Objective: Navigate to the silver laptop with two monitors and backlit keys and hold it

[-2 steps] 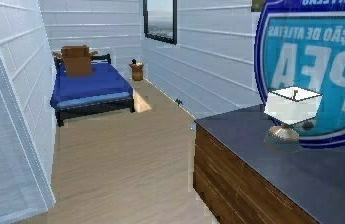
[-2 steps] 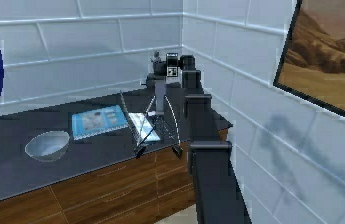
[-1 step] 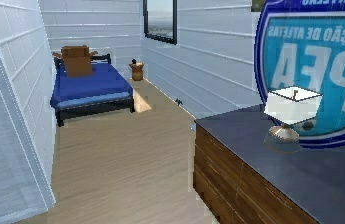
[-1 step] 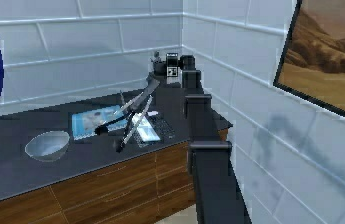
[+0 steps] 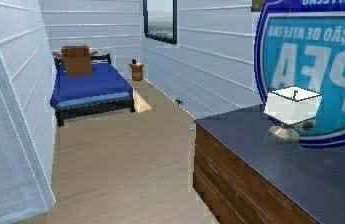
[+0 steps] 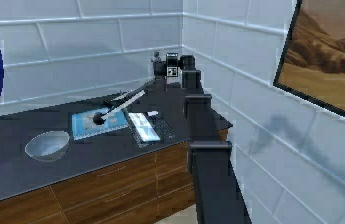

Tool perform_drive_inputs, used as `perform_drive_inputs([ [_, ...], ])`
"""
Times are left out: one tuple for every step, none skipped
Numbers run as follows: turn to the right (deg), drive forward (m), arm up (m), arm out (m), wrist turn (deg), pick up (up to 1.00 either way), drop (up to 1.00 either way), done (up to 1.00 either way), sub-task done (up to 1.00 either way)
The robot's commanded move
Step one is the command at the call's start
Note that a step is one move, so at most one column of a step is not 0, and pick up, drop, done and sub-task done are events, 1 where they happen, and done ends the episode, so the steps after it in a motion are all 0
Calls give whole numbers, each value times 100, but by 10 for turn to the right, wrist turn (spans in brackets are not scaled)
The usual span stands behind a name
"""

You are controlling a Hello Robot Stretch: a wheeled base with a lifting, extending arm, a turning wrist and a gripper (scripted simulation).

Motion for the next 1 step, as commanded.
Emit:
perform_drive_inputs([
  [0, 0, 0, 0, 450, 0, 0, 0, 0],
])
